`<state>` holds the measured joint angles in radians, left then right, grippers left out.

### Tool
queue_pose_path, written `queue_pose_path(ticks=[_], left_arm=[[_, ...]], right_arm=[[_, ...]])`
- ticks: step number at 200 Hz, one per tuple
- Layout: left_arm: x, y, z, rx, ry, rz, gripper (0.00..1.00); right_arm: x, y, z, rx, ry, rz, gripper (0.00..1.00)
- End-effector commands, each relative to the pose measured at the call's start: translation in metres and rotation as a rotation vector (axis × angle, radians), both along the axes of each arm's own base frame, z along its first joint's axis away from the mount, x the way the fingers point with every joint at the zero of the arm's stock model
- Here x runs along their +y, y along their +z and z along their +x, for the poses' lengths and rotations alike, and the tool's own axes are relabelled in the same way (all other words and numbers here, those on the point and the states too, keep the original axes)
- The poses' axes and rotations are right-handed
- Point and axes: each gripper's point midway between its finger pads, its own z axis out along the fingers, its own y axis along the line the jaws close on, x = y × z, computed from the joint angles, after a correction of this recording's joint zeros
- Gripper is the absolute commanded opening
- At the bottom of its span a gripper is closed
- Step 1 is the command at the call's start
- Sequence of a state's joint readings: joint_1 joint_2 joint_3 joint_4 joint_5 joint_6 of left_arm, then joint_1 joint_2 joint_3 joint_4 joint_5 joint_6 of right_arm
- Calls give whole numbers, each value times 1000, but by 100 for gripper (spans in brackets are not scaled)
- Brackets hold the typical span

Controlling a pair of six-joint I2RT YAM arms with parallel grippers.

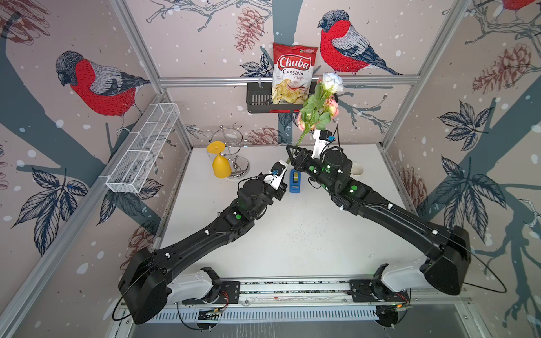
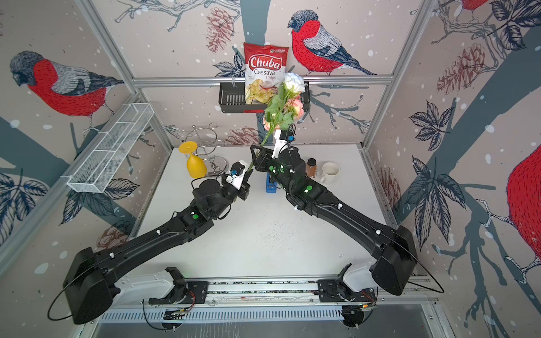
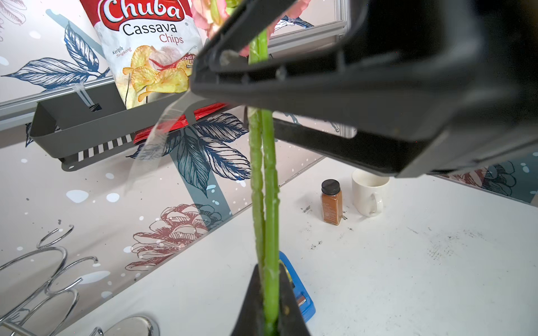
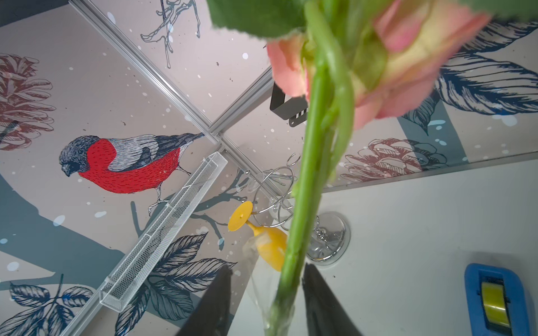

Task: Wrap bouquets with tape
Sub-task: Wrap the tape around the bouquet.

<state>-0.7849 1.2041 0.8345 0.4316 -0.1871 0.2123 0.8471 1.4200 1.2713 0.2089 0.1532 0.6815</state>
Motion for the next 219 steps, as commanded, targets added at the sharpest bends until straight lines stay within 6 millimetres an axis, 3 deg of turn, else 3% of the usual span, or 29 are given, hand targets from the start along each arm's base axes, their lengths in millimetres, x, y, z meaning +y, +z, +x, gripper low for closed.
queue_pose_path(ticks=[1, 42, 65, 74, 82, 90, 104, 111, 115, 154, 180, 202, 219], left_arm=[[0, 20, -1, -62, 6, -39, 0], [-3, 12, -4, -56, -13, -6, 0], [-10, 12, -9, -40, -63, 12, 0], [-12, 13, -9, -32, -73, 11, 13], [-13, 15, -12, -28, -91, 10, 36], [-16, 18, -16, -28, -116, 0, 53], [-22, 22, -29, -34, -203, -18, 72], [-27, 26, -38, -49, -263, -22, 76], [-29, 29, -44, -57, -296, -28, 76], [-33, 56, -83, -90, -538, -169, 74], [-35, 61, -95, -64, -650, -226, 67], [-40, 63, -108, -53, -746, -261, 56], [-43, 63, -113, -39, -786, -282, 40]], right_arm=[[-7, 5, 6, -22, -51, -18, 25], [-9, 10, 2, -65, -42, -64, 0], [-12, 16, -6, -112, -16, -105, 0], [-13, 20, -12, -142, 11, -120, 0], [-13, 25, -20, -179, 45, -134, 0], [-13, 29, -28, -216, 80, -146, 0], [-11, 36, -48, -298, 172, -162, 0], [-9, 33, -55, -322, 216, -174, 0], [-13, 42, -65, -356, 244, -162, 0], [-20, 54, -113, -520, 427, -161, 0], [-22, 61, -137, -599, 507, -151, 0], [-21, 65, -145, -631, 539, -131, 0], [-18, 67, -146, -638, 551, -128, 0]])
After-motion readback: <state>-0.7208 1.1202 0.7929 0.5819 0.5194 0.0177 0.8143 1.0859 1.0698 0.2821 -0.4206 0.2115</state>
